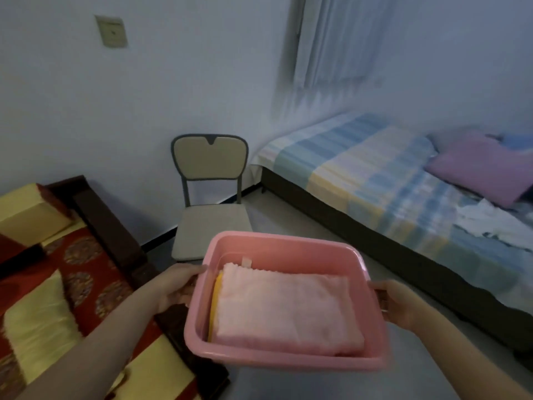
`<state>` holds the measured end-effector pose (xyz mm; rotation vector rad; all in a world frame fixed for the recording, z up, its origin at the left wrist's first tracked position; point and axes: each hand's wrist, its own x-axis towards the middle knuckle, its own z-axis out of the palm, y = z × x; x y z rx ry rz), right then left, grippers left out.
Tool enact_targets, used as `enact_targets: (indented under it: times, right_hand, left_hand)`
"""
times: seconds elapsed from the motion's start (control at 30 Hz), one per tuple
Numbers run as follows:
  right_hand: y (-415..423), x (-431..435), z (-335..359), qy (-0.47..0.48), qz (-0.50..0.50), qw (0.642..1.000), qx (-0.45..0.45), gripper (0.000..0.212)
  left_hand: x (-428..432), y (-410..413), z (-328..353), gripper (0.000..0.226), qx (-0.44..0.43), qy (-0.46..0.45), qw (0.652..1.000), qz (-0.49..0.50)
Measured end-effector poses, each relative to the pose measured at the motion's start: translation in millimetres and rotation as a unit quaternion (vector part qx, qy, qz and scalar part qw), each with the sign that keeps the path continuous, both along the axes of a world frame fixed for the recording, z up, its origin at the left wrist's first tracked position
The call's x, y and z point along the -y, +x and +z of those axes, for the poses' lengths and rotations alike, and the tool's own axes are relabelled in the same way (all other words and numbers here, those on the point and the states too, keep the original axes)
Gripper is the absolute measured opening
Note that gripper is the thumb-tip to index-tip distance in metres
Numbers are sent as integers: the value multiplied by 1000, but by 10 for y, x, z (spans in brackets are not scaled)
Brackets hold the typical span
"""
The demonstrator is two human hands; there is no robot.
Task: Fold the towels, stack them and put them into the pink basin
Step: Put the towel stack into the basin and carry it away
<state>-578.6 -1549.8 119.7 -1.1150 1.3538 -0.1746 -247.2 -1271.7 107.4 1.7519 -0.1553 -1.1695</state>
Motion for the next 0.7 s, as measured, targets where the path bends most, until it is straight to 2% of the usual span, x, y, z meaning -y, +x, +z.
enact_targets:
  times: [0.13, 0.4, 0.7]
  right_hand:
    - [746, 891, 61, 0, 55, 998, -3, 7]
    - [2561, 1901, -238, -6, 174, 984, -26, 12]
    - [4455, 2487, -864, 11, 253, 966, -49, 7]
  left_hand:
    - [462, 265, -12, 27, 1, -4, 997, 81]
    - [913, 1053, -149, 13, -10, 25, 974, 224]
    - [1333, 2345, -637, 22, -12, 59, 961, 269]
